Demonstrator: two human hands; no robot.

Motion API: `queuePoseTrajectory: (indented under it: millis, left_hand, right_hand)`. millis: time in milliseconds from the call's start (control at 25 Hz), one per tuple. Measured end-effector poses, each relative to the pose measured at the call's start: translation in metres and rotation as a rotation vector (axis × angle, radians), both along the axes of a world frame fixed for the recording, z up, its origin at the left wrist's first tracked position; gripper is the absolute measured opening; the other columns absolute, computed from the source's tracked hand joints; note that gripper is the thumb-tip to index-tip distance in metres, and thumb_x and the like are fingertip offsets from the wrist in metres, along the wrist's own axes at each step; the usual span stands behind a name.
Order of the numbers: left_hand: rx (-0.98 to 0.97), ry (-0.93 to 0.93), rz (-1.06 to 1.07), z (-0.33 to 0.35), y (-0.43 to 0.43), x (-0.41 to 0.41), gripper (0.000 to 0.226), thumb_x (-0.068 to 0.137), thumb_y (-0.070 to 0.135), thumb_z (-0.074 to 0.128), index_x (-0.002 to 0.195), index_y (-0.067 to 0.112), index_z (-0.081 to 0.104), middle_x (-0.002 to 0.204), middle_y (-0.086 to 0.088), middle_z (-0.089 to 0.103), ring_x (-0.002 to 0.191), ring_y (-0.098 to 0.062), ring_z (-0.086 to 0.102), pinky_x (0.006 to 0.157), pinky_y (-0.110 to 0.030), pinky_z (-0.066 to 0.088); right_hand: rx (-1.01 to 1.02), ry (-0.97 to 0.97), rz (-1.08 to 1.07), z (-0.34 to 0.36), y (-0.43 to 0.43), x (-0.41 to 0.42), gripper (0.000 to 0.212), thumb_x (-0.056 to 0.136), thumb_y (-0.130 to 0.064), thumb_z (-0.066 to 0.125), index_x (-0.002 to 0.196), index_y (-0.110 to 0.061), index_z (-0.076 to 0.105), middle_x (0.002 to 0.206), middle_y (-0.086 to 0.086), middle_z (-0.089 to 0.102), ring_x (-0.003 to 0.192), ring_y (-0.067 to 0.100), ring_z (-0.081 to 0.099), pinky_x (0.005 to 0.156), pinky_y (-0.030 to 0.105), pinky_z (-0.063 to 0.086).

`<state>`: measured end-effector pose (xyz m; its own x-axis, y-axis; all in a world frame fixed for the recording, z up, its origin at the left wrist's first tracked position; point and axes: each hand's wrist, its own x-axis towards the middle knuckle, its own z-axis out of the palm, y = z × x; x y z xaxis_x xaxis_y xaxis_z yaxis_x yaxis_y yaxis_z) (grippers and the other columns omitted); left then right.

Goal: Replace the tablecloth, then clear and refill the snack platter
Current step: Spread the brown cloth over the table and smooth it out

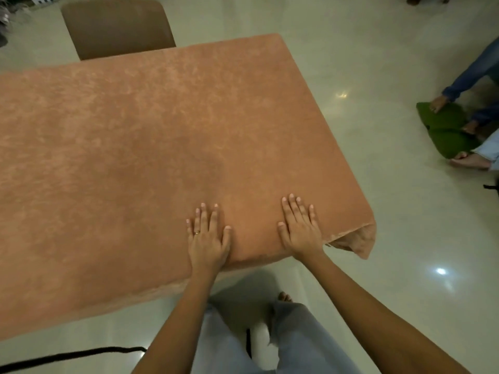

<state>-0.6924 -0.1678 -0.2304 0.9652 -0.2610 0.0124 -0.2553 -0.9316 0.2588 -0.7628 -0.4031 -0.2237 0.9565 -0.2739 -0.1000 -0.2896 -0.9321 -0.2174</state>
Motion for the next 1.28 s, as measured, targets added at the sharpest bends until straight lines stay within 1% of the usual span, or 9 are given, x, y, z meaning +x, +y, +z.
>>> queuePoseTrajectory:
  millis: [200, 360, 520, 640, 760, 880, 960, 1120, 1280]
  left_hand:
    - [-0.028, 0.024, 0.087, 0.010, -0.022, -0.003, 0.070, 0.088, 0.050, 0.027, 0.149, 0.017, 0.031, 0.155, -0.013, 0.027, 0.145, -0.031, 0.020, 0.118, -0.050, 0.010]
    - [-0.115, 0.061, -0.038, 0.018, -0.085, -0.019, 0.063, 0.092, 0.049, 0.028, 0.151, 0.024, 0.025, 0.157, -0.009, 0.022, 0.145, -0.030, 0.018, 0.117, -0.048, 0.008]
    - [-0.053, 0.124, -0.145, 0.008, -0.115, -0.030, 0.061, 0.094, 0.050, 0.015, 0.151, 0.027, 0.021, 0.159, -0.007, 0.013, 0.147, -0.028, 0.012, 0.117, -0.048, 0.002]
    - [-0.018, 0.095, -0.159, 0.003, -0.108, -0.032, 0.061, 0.095, 0.049, 0.017, 0.151, 0.027, 0.023, 0.159, -0.007, 0.017, 0.147, -0.027, 0.014, 0.117, -0.046, 0.000]
    - [-0.024, 0.110, -0.131, 0.005, -0.110, -0.033, 0.062, 0.093, 0.051, 0.017, 0.151, 0.029, 0.022, 0.159, -0.005, 0.016, 0.147, -0.026, 0.012, 0.117, -0.048, -0.001]
    - [-0.047, 0.150, -0.018, 0.009, -0.127, -0.035, 0.066, 0.089, 0.052, 0.016, 0.150, 0.028, 0.025, 0.160, -0.004, 0.013, 0.148, -0.027, 0.008, 0.115, -0.052, -0.007]
    - [-0.079, 0.154, 0.026, 0.013, -0.148, -0.040, 0.066, 0.089, 0.051, 0.018, 0.150, 0.025, 0.028, 0.159, -0.006, 0.015, 0.147, -0.030, 0.008, 0.114, -0.051, -0.008]
    - [-0.116, 0.117, 0.001, 0.010, -0.214, -0.057, 0.058, 0.094, 0.045, 0.026, 0.146, 0.023, 0.037, 0.155, -0.007, 0.028, 0.144, -0.031, 0.024, 0.116, -0.051, 0.003]
    - [-0.016, 0.006, 0.122, -0.003, -0.226, -0.066, 0.058, 0.092, 0.052, 0.030, 0.145, 0.027, 0.039, 0.152, -0.006, 0.035, 0.141, -0.026, 0.032, 0.114, -0.048, 0.009]
  right_hand:
    - [0.009, 0.033, -0.163, 0.012, -0.083, -0.017, 0.074, 0.089, -0.047, 0.008, 0.152, -0.008, 0.011, 0.159, 0.013, 0.008, 0.147, 0.026, 0.002, 0.119, 0.045, -0.001]
    - [0.086, 0.007, 0.121, 0.019, -0.040, 0.006, 0.070, 0.092, -0.044, 0.011, 0.152, -0.009, 0.007, 0.159, 0.010, 0.003, 0.147, 0.023, -0.001, 0.119, 0.039, -0.005]
    - [0.022, 0.034, 0.285, 0.004, -0.031, 0.007, 0.065, 0.093, -0.044, 0.016, 0.152, -0.016, 0.014, 0.159, 0.004, 0.008, 0.147, 0.021, 0.007, 0.119, 0.043, 0.000]
    - [-0.031, 0.018, 0.201, 0.002, -0.068, -0.003, 0.062, 0.095, -0.045, 0.020, 0.152, -0.022, 0.015, 0.159, 0.001, 0.012, 0.147, 0.019, 0.010, 0.117, 0.041, -0.005]
    - [-0.023, 0.007, 0.059, 0.003, -0.122, -0.022, 0.061, 0.097, -0.046, 0.015, 0.153, -0.022, 0.007, 0.160, -0.001, 0.006, 0.147, 0.015, 0.000, 0.118, 0.036, -0.009]
    - [-0.001, 0.007, 0.022, 0.008, -0.148, -0.030, 0.062, 0.098, -0.043, 0.014, 0.153, -0.017, 0.003, 0.160, 0.003, 0.002, 0.147, 0.014, -0.007, 0.117, 0.030, -0.012]
    - [0.045, -0.009, 0.106, 0.011, -0.139, -0.016, 0.060, 0.099, -0.037, 0.020, 0.152, -0.011, 0.008, 0.159, 0.004, 0.002, 0.147, 0.016, -0.003, 0.118, 0.031, -0.008]
    - [0.055, 0.007, 0.459, 0.008, -0.131, 0.007, 0.064, 0.094, -0.040, 0.013, 0.152, -0.014, 0.011, 0.159, 0.003, 0.004, 0.147, 0.016, -0.001, 0.119, 0.038, -0.003]
    - [0.062, 0.016, 0.507, 0.001, -0.179, -0.004, 0.059, 0.098, -0.043, 0.020, 0.152, -0.020, 0.013, 0.159, -0.001, 0.008, 0.147, 0.015, 0.003, 0.119, 0.040, 0.000]
